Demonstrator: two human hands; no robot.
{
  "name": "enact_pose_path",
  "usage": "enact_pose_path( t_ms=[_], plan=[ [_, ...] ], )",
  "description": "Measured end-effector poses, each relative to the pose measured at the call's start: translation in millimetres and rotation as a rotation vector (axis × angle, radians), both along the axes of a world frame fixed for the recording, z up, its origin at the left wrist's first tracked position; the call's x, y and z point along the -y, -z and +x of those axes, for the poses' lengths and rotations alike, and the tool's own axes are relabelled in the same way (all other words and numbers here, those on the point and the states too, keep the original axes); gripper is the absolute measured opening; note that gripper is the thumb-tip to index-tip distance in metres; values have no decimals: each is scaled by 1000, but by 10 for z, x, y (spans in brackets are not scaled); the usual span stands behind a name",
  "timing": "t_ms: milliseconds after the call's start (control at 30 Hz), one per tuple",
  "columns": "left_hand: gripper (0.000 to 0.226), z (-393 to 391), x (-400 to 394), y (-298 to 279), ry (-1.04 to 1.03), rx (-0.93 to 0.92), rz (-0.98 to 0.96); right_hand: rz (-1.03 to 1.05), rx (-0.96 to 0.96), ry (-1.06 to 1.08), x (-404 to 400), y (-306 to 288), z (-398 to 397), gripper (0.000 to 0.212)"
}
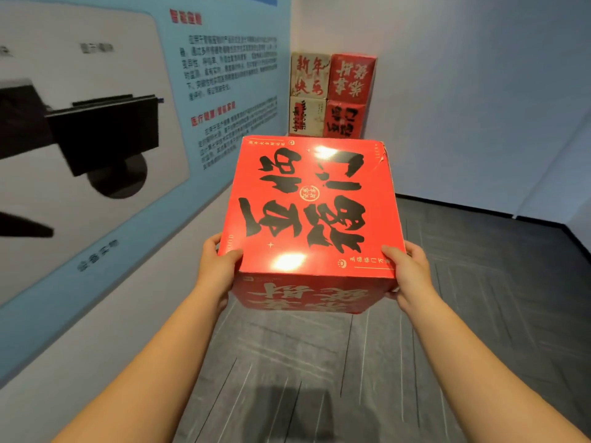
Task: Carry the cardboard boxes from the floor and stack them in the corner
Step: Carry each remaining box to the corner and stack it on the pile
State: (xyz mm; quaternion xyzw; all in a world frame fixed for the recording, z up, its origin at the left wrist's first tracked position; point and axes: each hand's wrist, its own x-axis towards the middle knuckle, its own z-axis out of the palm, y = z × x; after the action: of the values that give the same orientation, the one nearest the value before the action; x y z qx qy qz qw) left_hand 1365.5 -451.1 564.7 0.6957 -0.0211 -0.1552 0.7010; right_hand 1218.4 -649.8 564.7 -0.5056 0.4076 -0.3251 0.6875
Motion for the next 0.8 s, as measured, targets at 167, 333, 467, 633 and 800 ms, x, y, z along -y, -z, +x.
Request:
enact_pose_path(
  t_ms=[167,333,467,633,800],
  plan=[
    [42,733,1026,-150,48,15,2,-14,8,37,984,-154,665,34],
    [43,1317,1832,-179,80,11,2,-14,-10,57,1728,-201,1184,39],
    [42,1818,2458,-63,121,-16,-1,1,-35,104,2269,-116,1588,39],
    [42,2581,3270,104,201,-30,5,14,-57,169,2969,20,2249,40],
    [45,3524,4160,123,294,-30,18,41,-59,243,3737,52,3062,37]
  ],
)
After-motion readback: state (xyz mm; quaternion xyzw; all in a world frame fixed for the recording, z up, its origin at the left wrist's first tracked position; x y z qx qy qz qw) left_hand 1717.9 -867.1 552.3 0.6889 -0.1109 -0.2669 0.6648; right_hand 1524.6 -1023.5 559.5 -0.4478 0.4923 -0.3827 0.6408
